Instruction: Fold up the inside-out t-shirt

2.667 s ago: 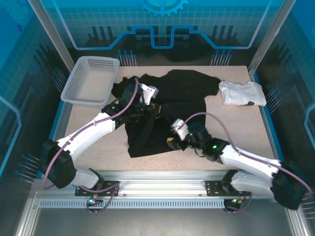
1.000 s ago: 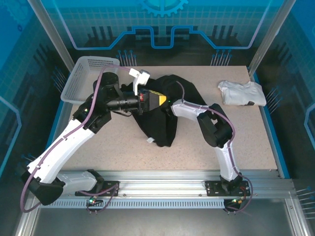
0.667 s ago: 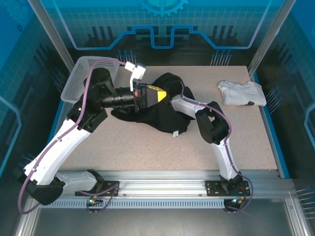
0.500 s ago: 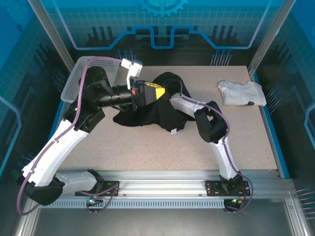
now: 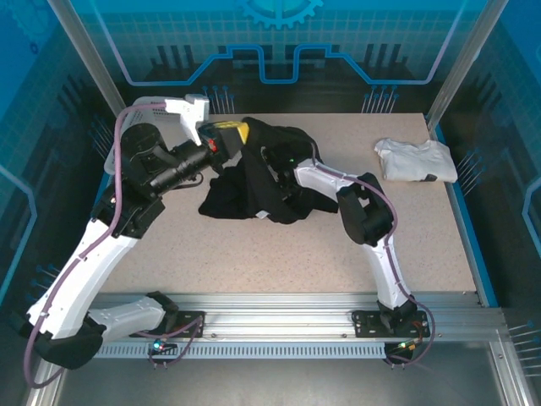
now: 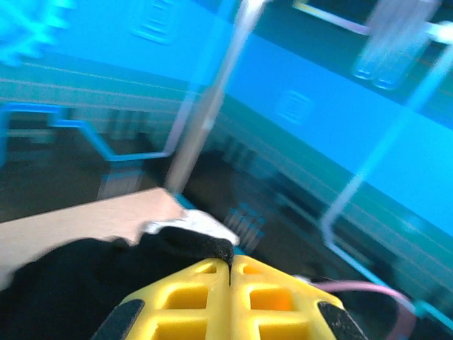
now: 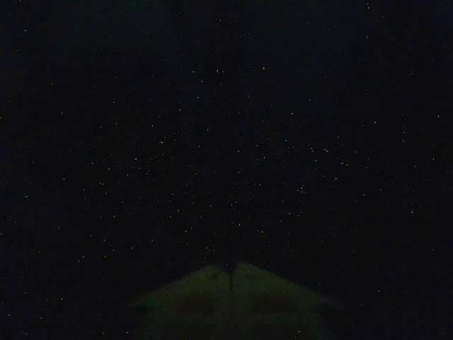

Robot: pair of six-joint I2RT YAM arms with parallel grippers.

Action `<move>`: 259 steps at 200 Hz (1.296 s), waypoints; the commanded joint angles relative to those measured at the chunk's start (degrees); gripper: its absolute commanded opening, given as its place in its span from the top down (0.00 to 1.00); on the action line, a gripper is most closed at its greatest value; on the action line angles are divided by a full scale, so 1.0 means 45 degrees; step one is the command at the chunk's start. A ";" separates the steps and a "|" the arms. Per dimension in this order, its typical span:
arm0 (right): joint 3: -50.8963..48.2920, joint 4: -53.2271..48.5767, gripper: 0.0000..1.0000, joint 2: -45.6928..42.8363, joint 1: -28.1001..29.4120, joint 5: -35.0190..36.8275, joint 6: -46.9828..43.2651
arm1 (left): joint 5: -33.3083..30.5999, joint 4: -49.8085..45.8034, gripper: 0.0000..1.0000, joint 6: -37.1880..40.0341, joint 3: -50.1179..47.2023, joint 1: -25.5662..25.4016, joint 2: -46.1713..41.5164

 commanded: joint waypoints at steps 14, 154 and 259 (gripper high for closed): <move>-0.3688 0.2039 1.00 -0.3752 -0.0216 -0.1300 -0.0676 | -0.2552 0.0411 1.00 -0.0125 -0.1280 0.2367 0.0347; -0.7018 0.4173 1.00 -0.7769 -0.0184 -0.5570 -0.1785 | -0.1937 0.1222 1.00 -0.1508 -0.2462 0.5243 0.3481; -0.7018 0.5169 1.00 -1.0866 -0.2369 -0.8969 -0.1202 | -0.2771 0.1780 0.88 -0.1103 -0.5802 0.4914 0.4715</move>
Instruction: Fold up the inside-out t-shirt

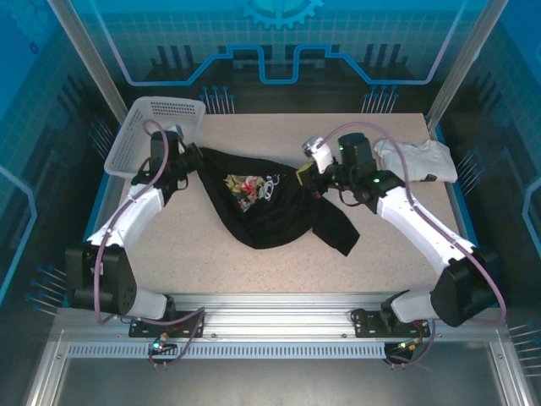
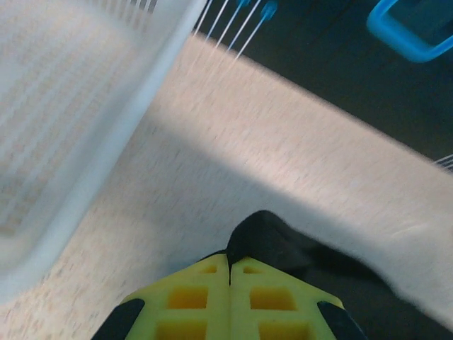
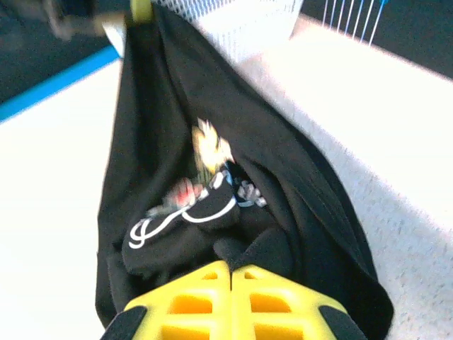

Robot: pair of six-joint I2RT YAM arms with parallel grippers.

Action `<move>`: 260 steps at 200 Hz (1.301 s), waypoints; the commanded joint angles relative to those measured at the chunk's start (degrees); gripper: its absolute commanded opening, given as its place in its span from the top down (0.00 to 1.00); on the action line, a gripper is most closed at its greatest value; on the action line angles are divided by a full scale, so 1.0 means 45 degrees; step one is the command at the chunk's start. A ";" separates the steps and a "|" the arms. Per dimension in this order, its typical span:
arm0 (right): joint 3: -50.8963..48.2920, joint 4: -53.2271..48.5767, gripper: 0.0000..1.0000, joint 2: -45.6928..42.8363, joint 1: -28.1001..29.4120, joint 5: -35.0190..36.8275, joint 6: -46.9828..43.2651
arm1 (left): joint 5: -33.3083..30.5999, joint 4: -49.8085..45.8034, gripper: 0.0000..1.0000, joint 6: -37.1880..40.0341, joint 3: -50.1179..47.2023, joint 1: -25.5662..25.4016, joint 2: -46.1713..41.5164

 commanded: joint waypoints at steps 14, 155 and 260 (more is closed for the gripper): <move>0.0068 0.0685 1.00 0.0402 -0.0092 -0.1286 0.0373 | -0.0037 0.0241 0.65 0.0482 -0.0851 -0.0931 0.0238; 0.1540 0.0414 1.00 0.0644 -0.0189 0.0119 0.1430 | 0.6319 0.2449 0.80 -0.0546 0.0156 -0.5163 0.2835; 0.1626 0.1515 1.00 -0.1365 -0.1002 -0.0936 0.2484 | 0.3223 0.4824 0.90 -0.3171 -0.2377 -0.1672 0.1728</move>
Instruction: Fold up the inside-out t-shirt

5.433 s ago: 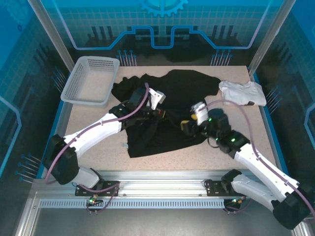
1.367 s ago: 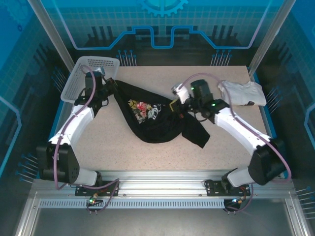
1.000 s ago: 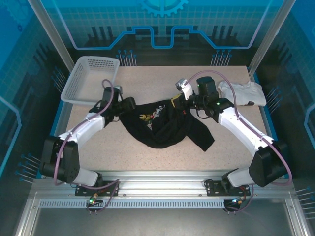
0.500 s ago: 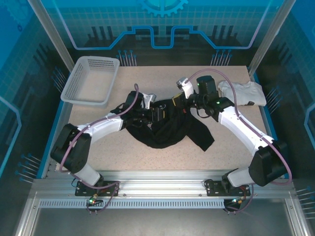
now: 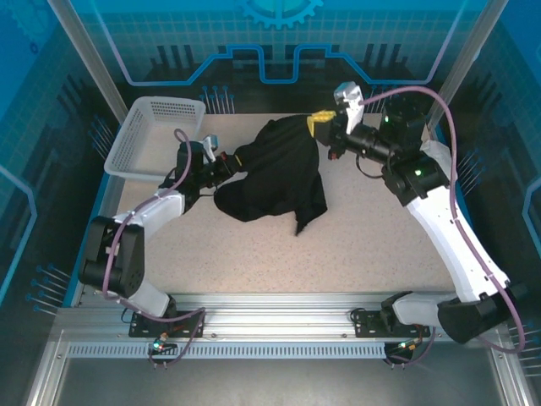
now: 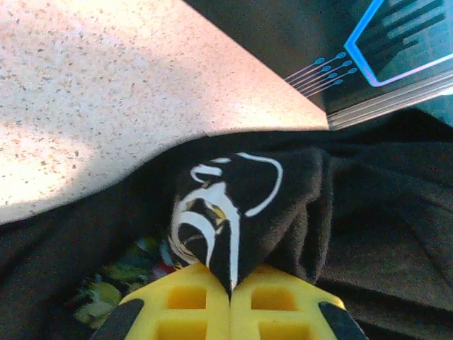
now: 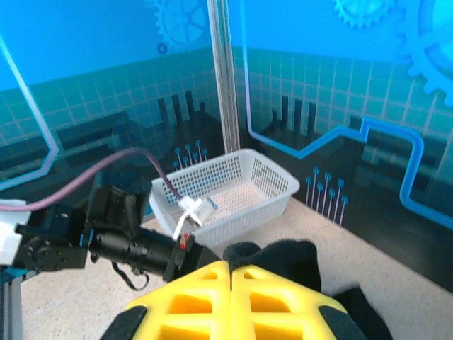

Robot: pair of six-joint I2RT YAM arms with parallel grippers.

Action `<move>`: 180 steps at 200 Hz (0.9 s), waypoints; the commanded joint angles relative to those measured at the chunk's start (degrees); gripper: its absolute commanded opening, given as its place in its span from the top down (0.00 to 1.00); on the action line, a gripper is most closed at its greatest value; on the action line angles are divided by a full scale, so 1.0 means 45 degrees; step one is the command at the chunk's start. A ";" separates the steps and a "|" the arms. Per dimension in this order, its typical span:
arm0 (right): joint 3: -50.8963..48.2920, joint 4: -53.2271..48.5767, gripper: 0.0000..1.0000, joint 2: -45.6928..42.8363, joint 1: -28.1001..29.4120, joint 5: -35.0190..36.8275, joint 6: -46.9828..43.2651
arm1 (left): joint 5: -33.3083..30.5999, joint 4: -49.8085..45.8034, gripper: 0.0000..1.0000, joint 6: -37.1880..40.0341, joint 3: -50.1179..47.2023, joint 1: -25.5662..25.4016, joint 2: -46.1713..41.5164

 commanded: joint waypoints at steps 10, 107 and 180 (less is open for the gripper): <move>-0.2643 0.0997 1.00 0.0062 -0.0442 -0.0066 0.0663 | -0.1205 -0.0119 0.87 0.0067 -0.1329 -0.0035 0.0401; -0.7880 -0.0032 1.00 -0.0476 0.0607 -0.0750 0.1585 | -0.3093 -0.2857 0.33 0.3903 -0.2253 -0.1925 -0.2055; -0.8991 0.0217 1.00 -0.0214 0.1214 -0.0588 0.2018 | -0.3664 -0.6219 0.24 0.6672 0.1882 -0.3659 0.1252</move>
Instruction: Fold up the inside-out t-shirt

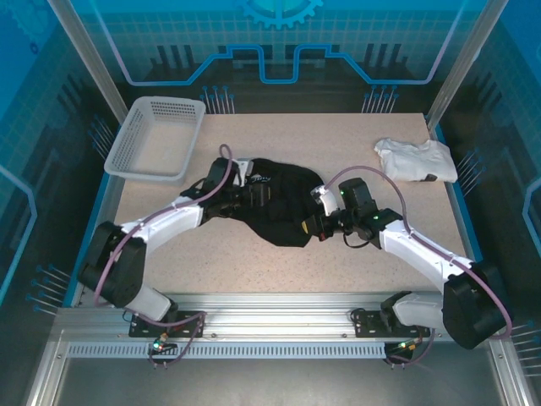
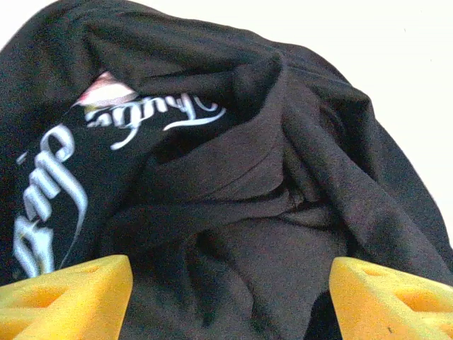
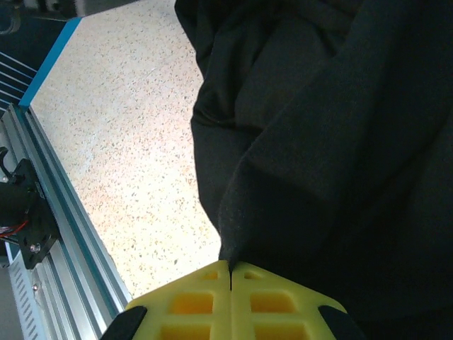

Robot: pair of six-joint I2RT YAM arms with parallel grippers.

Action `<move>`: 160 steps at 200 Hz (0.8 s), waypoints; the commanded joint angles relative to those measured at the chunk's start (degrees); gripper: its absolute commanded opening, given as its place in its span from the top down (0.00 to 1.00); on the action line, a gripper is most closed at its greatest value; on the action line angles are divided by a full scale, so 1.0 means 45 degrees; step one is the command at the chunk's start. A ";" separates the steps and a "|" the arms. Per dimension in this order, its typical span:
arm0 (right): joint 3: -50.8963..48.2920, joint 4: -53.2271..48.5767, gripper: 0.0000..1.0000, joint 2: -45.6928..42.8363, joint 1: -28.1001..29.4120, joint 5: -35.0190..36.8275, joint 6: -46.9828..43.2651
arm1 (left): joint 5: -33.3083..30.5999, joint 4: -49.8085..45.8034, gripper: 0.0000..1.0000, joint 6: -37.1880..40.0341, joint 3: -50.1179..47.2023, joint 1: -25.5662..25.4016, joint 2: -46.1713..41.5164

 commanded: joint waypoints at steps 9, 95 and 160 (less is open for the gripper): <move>0.0090 0.0173 1.00 0.0097 0.0170 -0.0194 0.0087 | -0.1016 -0.1994 0.24 0.1684 0.1686 -0.0369 0.1666; 0.1376 -0.0474 1.00 -0.0860 -0.0060 0.0776 -0.0759 | 0.0142 -0.3762 0.90 0.2837 0.5900 -0.0323 0.5129; 0.1970 -0.0570 1.00 -0.4876 -0.0315 0.1880 -0.2513 | 0.3867 -0.0769 1.00 -0.0077 0.4451 0.1154 -0.0206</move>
